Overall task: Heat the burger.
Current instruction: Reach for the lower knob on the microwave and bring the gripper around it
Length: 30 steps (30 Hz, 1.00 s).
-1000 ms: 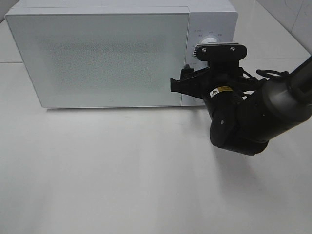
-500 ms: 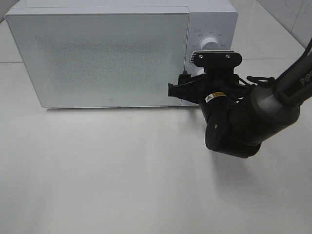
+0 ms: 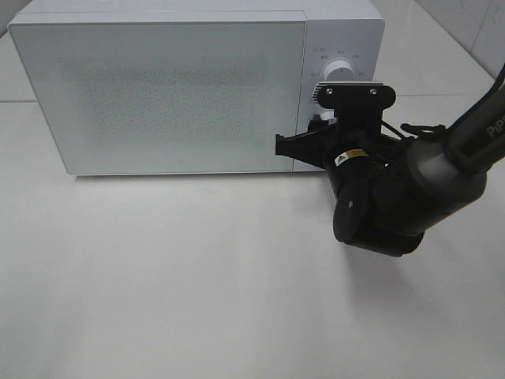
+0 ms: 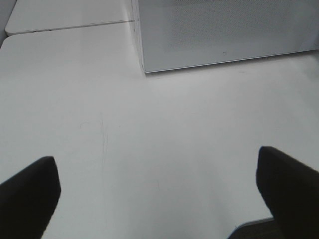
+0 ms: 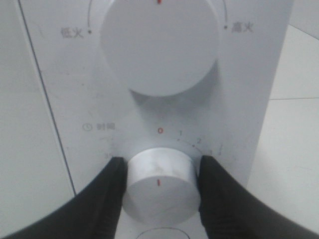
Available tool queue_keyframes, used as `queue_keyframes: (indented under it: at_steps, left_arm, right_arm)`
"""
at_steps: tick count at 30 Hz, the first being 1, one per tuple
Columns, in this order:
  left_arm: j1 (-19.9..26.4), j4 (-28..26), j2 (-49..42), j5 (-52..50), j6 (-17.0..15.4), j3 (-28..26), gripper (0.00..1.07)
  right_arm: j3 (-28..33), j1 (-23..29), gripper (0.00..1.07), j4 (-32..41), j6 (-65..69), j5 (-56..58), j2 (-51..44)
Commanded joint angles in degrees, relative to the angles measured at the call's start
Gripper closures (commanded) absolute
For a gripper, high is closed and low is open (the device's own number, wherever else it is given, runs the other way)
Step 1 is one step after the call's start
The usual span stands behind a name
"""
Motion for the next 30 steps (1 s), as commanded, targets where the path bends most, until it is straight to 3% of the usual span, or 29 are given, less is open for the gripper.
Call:
queue_keyframes:
  at_steps: [1,10,30]
  left_arm:
    - [0.0,-0.06,-1.15,-0.86,-0.46,0.11,0.06]
    - [0.0,-0.06,-1.15,-0.86,-0.46,0.11,0.06]
    - [0.0,-0.06,-1.15,-0.86,-0.46,0.11,0.06]
  right_arm:
    - [-0.69,-0.23,1.05,-1.83,-0.17,-0.57,0.06]
    - [-0.69,-0.23,1.07,-3.44,2.92,-1.83,0.06]
    - [-0.69,-0.23,1.07,-16.9,64.52,-1.83,0.06]
